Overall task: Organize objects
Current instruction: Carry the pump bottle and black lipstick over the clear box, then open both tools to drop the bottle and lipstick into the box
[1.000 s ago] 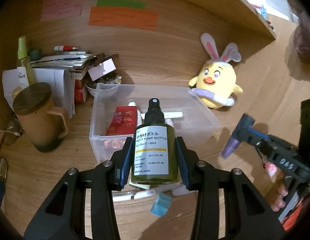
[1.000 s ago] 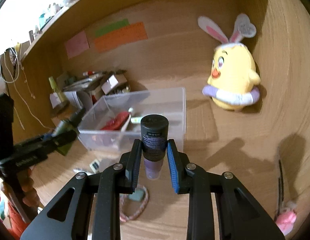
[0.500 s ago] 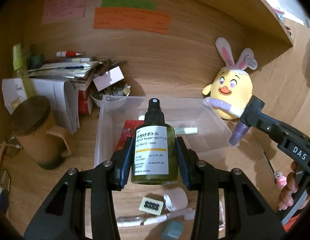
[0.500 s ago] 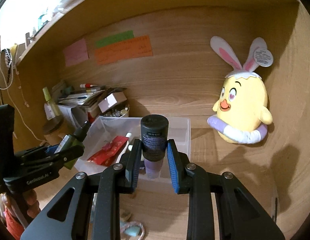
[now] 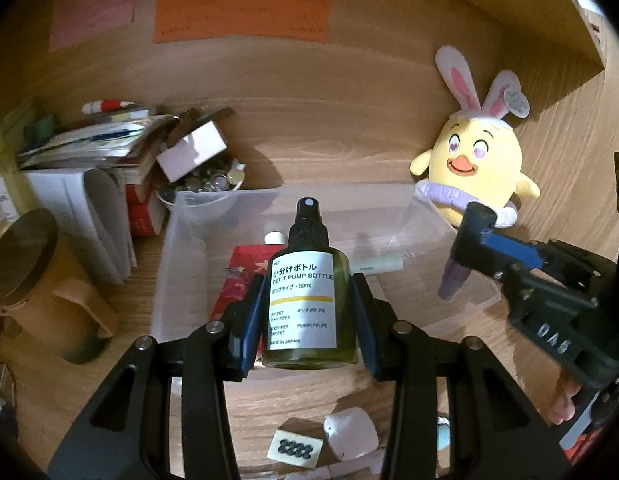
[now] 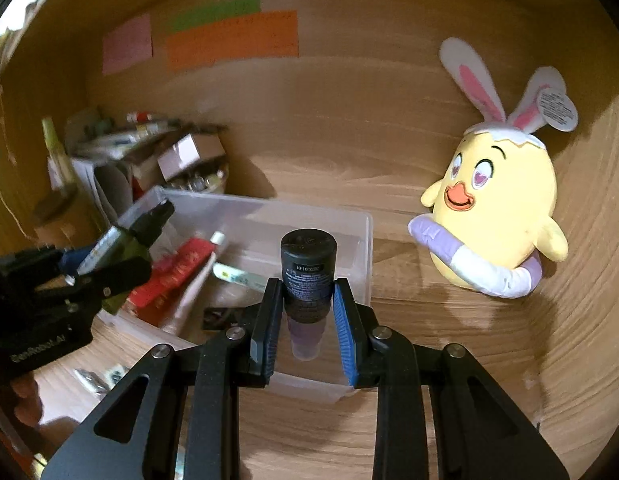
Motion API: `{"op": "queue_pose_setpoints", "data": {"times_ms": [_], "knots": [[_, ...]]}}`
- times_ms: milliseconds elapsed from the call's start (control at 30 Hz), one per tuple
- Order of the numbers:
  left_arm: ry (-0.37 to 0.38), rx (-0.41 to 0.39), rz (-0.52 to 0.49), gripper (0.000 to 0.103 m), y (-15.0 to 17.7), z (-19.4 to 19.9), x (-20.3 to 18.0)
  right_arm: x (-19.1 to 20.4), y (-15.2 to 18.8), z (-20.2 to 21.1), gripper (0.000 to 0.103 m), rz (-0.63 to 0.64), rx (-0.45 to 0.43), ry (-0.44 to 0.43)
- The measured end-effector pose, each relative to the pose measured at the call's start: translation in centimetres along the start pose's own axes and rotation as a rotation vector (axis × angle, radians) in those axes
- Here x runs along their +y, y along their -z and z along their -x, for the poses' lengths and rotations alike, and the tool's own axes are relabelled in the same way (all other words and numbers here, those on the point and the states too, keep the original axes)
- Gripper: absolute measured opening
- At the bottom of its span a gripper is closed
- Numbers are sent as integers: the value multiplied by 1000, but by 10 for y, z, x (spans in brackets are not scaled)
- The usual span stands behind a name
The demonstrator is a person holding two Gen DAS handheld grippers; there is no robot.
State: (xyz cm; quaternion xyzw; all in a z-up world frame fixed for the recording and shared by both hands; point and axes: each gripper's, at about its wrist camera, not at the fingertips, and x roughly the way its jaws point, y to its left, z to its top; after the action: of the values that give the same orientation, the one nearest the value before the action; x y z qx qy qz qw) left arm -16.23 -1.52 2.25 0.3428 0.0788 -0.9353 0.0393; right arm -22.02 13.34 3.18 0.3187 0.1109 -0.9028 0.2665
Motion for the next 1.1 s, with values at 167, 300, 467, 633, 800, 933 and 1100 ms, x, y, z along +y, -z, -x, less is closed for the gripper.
{"op": "queue_pose_setpoints", "data": {"times_ms": [167,300,467,633,800,933,1100], "knots": [[9,29,-23,41,-2,-14,-9,7,-1,-17,23,56,48,20],[14,44,-33,41,-2,-21,-11,14,-1,-30,23,90,78,25],[30,75,-25,41,0,-28,-7,23,0,-42,23,116,106,20],[29,78,-19,41,0,-28,-2,32,0,-45,23,139,112,12],[43,69,-16,42,-1,-20,-1,34,-1,-45,26,144,115,-1],[42,59,-22,46,-1,-11,-1,34,-1,-39,40,137,98,-3],[32,22,-28,59,-1,6,-3,33,-2,-22,54,121,63,-10]]}}
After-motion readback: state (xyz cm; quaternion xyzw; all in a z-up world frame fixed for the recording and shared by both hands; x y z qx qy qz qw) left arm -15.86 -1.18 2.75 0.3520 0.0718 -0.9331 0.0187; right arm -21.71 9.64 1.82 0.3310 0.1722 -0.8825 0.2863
